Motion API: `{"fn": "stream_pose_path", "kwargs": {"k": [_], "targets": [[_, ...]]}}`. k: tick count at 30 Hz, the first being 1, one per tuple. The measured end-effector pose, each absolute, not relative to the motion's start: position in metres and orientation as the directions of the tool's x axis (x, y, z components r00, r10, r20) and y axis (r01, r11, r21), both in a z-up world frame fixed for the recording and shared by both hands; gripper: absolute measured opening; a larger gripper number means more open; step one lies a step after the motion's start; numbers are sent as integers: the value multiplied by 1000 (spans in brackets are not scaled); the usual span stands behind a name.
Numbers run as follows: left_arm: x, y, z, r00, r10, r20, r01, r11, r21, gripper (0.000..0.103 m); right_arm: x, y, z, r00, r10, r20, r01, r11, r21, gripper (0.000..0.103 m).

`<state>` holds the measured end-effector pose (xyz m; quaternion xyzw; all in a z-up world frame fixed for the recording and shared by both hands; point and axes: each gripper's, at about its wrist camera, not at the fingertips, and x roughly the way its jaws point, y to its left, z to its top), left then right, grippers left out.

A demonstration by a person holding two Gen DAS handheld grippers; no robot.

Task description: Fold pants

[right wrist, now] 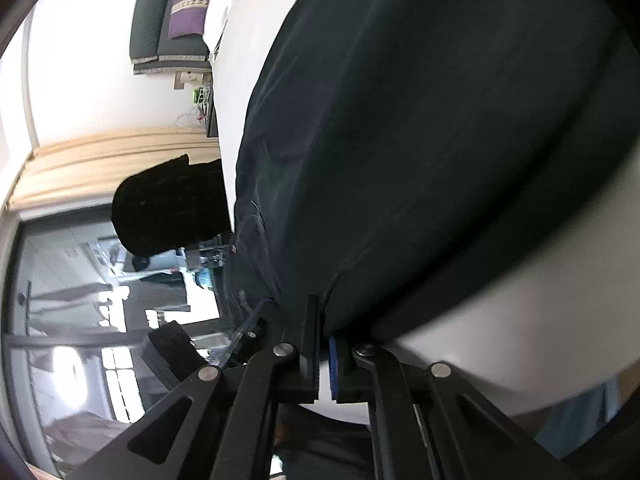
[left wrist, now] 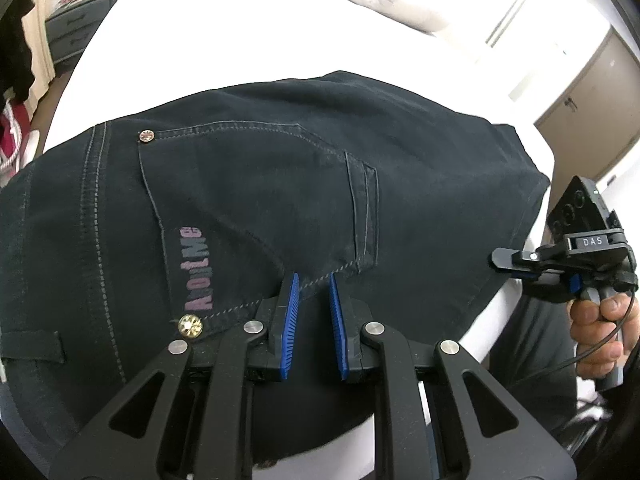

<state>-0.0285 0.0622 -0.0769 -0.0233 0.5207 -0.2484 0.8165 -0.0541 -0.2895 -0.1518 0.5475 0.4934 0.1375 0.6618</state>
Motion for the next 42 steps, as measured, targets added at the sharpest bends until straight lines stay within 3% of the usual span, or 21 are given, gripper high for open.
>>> {"fn": "stream_pose_path", "kwargs": {"k": [6,10,13,15,16,17,19,26,29,31,33,34,42], "targets": [[-37,69,-76,345,-435,-832,377,875,-302,16,-58,-293,-158,481,742,-467,349,327,878,5],[-49,67,-52,435,-414,-799,384,888,-251,16,-59,-311,-152,557,717,-419,346,258,902,32],[-48,59,-38,479,-437,-761,401,880,-253,16,-62,-341,-154,645,652,-398,361,200,911,36],[-43,46,-43,456,-420,-785,414,881,-230,16,-64,-362,-157,693,610,-384,365,163,917,35],[-40,39,-51,437,-399,-806,416,884,-212,16,-66,-372,-159,709,587,-390,373,157,914,25],[-38,35,-60,414,-394,-821,415,884,-215,16,-69,-381,-162,713,569,-410,395,158,905,9],[-36,36,-78,369,-385,-846,390,890,-235,16,-78,-392,-169,710,553,-436,418,167,893,3],[-36,38,-77,376,-398,-837,381,890,-252,15,-85,-386,-163,703,553,-447,392,223,893,3],[-35,37,-78,378,-402,-834,374,890,-260,15,-84,-402,-160,728,536,-427,397,178,900,14],[-37,42,-80,378,-401,-835,376,890,-257,16,-90,-423,-161,779,478,-406,397,126,909,16],[-38,45,-79,374,-403,-836,376,889,-260,15,-98,-445,-163,821,406,-401,397,99,912,13],[-38,45,-80,374,-402,-836,375,890,-260,15,-102,-454,-166,824,391,-411,411,88,907,2],[-39,43,-78,374,-393,-840,376,892,-250,16,-108,-460,-163,815,395,-424,412,120,903,2]]}}
